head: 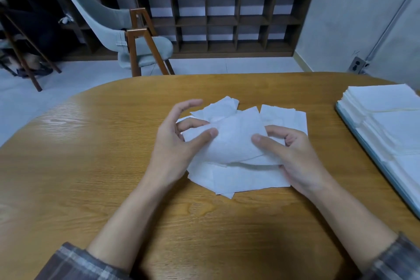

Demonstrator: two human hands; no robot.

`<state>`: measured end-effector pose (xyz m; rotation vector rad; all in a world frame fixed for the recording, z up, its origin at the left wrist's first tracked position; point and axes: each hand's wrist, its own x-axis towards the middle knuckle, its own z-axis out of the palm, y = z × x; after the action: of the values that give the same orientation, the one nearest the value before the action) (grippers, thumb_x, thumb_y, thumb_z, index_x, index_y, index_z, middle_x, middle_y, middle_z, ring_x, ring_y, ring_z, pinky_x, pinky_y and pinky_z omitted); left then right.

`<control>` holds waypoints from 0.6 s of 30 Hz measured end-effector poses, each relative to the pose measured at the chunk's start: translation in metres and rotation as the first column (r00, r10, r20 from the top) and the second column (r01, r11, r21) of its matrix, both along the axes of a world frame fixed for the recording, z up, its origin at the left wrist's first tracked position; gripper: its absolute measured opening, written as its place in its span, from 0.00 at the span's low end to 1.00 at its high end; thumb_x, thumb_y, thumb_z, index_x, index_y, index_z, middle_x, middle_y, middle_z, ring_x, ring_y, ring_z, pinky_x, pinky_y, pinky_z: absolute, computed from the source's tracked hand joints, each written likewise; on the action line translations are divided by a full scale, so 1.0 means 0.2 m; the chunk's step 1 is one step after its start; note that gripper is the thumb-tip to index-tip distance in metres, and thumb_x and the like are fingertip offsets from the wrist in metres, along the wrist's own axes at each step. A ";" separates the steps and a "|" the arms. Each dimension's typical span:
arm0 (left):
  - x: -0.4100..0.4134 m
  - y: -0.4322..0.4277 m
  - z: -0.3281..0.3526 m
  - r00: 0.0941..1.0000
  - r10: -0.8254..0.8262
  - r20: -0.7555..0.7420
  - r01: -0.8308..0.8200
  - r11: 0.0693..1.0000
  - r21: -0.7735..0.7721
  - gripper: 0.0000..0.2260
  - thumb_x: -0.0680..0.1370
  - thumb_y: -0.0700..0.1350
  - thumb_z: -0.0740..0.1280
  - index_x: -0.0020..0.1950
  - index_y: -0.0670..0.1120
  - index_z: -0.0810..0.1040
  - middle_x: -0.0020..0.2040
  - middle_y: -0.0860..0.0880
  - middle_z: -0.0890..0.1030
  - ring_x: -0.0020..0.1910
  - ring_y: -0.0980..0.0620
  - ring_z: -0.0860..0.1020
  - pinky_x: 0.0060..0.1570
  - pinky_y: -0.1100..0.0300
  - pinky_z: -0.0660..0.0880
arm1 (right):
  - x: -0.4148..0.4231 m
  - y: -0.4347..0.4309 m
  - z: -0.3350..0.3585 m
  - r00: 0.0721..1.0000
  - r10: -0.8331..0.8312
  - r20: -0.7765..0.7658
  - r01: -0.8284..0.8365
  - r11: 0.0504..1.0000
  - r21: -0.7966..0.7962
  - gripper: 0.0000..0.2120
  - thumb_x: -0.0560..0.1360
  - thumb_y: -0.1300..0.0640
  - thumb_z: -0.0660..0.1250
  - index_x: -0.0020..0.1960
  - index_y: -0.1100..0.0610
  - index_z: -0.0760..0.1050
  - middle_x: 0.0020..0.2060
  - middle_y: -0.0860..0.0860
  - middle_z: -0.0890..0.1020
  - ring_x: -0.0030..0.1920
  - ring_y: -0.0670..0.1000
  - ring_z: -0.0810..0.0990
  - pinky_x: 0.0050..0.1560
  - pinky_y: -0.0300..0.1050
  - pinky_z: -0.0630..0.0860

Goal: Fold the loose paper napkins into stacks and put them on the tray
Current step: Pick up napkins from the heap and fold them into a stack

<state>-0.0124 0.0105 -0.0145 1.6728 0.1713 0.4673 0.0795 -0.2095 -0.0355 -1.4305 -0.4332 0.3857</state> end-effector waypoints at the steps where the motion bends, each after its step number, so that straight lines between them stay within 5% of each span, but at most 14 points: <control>1: 0.00 0.00 0.01 1.000 -0.007 -0.005 0.007 1.000 0.007 0.22 0.76 0.41 0.78 0.66 0.55 0.78 0.46 0.47 0.88 0.43 0.50 0.86 0.44 0.56 0.81 | 0.00 0.00 0.00 0.998 0.050 -0.043 -0.050 0.999 0.007 0.10 0.77 0.57 0.73 0.57 0.59 0.87 0.56 0.58 0.88 0.58 0.60 0.87 0.64 0.58 0.80; 4: -0.01 -0.04 0.02 0.999 -0.038 -0.011 0.038 0.999 0.021 0.22 0.75 0.37 0.79 0.66 0.50 0.79 0.45 0.45 0.88 0.30 0.60 0.79 0.32 0.67 0.73 | -0.02 0.01 -0.01 0.988 0.109 -0.105 -0.110 0.994 -0.004 0.15 0.74 0.55 0.74 0.59 0.59 0.86 0.56 0.59 0.88 0.58 0.62 0.86 0.61 0.57 0.81; 9: -0.02 -0.08 0.03 1.000 -0.020 0.008 0.019 0.996 0.087 0.21 0.75 0.35 0.78 0.66 0.47 0.80 0.43 0.46 0.86 0.25 0.65 0.73 0.29 0.75 0.66 | -0.04 0.03 0.00 0.995 0.080 -0.059 -0.086 0.990 -0.110 0.12 0.75 0.53 0.74 0.57 0.56 0.85 0.53 0.53 0.89 0.54 0.55 0.88 0.55 0.50 0.83; 14: -0.01 -0.05 -0.01 1.000 -0.013 -0.008 0.014 0.982 0.189 0.21 0.74 0.40 0.80 0.64 0.54 0.80 0.42 0.54 0.86 0.36 0.65 0.77 0.37 0.70 0.68 | -0.05 0.04 0.01 0.998 0.050 -0.035 -0.054 0.987 -0.152 0.09 0.79 0.55 0.72 0.58 0.55 0.85 0.52 0.51 0.89 0.53 0.52 0.88 0.54 0.48 0.84; 18: 0.00 -0.04 -0.05 0.999 0.050 -0.005 -0.047 0.967 0.251 0.19 0.75 0.47 0.80 0.63 0.57 0.80 0.53 0.57 0.84 0.54 0.57 0.81 0.50 0.64 0.73 | -0.06 0.04 0.01 1.000 0.015 -0.016 -0.017 0.992 -0.125 0.10 0.79 0.57 0.73 0.59 0.56 0.84 0.53 0.52 0.89 0.54 0.53 0.88 0.57 0.53 0.82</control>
<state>-0.0115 0.0019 -0.0248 1.9225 0.1674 0.5336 0.0684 -0.2014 -0.0337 -1.5452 -0.4140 0.4424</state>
